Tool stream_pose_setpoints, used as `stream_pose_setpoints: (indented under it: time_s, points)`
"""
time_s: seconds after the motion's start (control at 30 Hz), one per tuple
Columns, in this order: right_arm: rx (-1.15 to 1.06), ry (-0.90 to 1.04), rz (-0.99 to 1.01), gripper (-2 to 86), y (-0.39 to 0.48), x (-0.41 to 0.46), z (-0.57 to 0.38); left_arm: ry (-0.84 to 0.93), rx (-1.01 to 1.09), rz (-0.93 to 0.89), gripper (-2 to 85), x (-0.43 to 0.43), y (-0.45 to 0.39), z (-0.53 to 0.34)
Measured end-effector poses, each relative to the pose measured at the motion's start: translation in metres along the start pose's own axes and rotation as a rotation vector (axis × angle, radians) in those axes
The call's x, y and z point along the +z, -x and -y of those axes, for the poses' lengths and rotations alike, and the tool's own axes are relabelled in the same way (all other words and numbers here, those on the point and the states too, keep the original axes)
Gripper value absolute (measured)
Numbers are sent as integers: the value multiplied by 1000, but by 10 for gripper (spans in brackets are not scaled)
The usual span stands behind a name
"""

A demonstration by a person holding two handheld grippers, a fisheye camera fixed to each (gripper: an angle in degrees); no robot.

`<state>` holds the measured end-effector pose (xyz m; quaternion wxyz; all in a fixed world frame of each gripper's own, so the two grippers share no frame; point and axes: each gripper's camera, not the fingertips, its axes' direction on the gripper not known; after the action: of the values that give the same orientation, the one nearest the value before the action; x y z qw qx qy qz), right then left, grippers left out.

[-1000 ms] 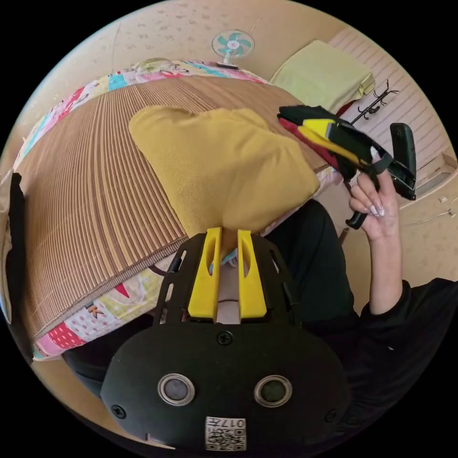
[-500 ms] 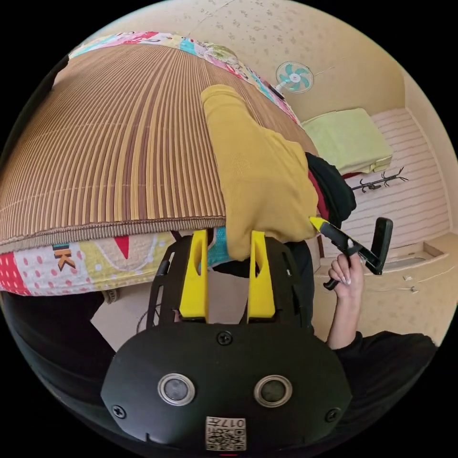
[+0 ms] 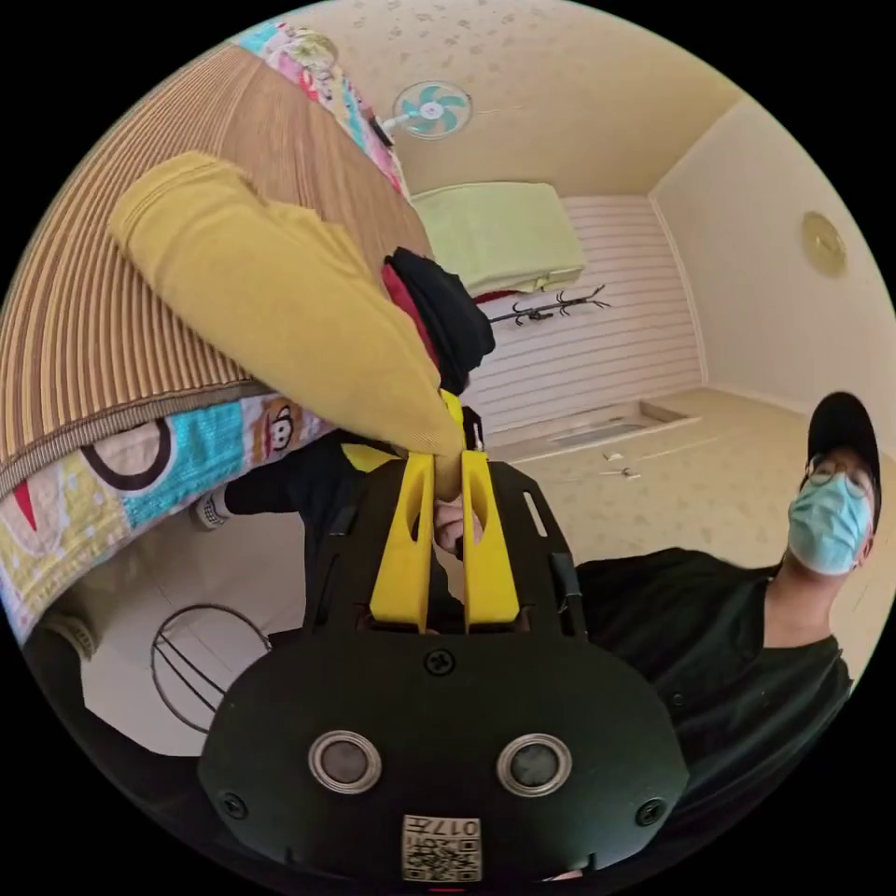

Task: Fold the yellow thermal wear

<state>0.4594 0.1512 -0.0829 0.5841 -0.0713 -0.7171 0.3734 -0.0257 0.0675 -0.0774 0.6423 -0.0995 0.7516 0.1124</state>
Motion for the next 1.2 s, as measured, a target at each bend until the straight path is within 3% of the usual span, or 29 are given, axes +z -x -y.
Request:
stream_pose_setpoints:
  time_s: [0.1,0.17,0.27,0.37,0.47,0.6,0.7,0.83,0.87,1.03,1.2]
  points:
    - [-51,74,135,168,25,11,8,17,178,171,54,-11,-61,-28]
    - [-209,165,198,163,64,30,5,-106,307,440,60,-35,-113,-65]
    - [-372,252,298,156,115,74,-3,-353,377,607,69,-77,-157,-122]
    - [-449,394,459,148,163,149,0,-624,367,739,50,-119,-184,-181]
    - [-556,503,602,138,221,245,-1,-692,298,892,30,-144,-190,-216]
    - [-572,520,754,124,261,378,-5,-744,136,894,41,-172,-174,-248]
    - [-482,505,688,111,239,480,-6,-788,56,875,37,-184,-164,-271]
    - [-509,626,107,100,150,553,-18,-825,-90,930,8,-186,-147,-293]
    - [-517,669,-1,105,116,546,-27,-835,-97,885,4,-186,-142,-297]
    - [-509,709,-41,103,14,412,-37,-751,-120,823,-5,-171,-116,-279]
    - [-658,541,-330,109,20,205,-14,-526,-6,779,-9,-134,-93,-212]
